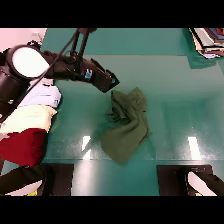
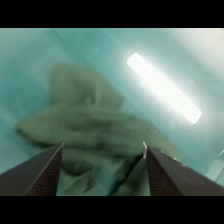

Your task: Fold the shirts.

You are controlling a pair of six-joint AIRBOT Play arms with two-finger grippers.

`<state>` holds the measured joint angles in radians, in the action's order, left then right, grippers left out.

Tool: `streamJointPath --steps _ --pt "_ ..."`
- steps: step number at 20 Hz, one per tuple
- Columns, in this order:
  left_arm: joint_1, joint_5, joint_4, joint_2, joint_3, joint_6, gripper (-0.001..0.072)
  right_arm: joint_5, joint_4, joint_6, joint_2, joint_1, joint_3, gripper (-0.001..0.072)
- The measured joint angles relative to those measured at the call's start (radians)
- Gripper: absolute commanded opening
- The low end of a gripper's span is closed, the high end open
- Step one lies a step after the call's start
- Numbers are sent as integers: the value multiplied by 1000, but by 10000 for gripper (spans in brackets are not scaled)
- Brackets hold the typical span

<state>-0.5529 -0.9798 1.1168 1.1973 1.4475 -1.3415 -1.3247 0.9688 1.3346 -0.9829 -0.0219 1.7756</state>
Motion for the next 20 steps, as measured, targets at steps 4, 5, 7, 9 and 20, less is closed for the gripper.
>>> streamJointPath --steps 4,5,7,9,20 --pt "94 2 40 25 -32 -57 590 -36 0 0 2 0 0 16" --pt "115 3 40 46 -35 -67 590 -51 0 0 -2 0 0 16" --pt "144 2 19 110 -39 -79 591 -87 0 0 -13 0 -1 16" --pt "157 10 -33 198 -42 -77 591 -131 1 0 -33 0 -2 16" --pt "174 84 -347 570 -43 93 473 -153 1 19 -53 0 -204 16"
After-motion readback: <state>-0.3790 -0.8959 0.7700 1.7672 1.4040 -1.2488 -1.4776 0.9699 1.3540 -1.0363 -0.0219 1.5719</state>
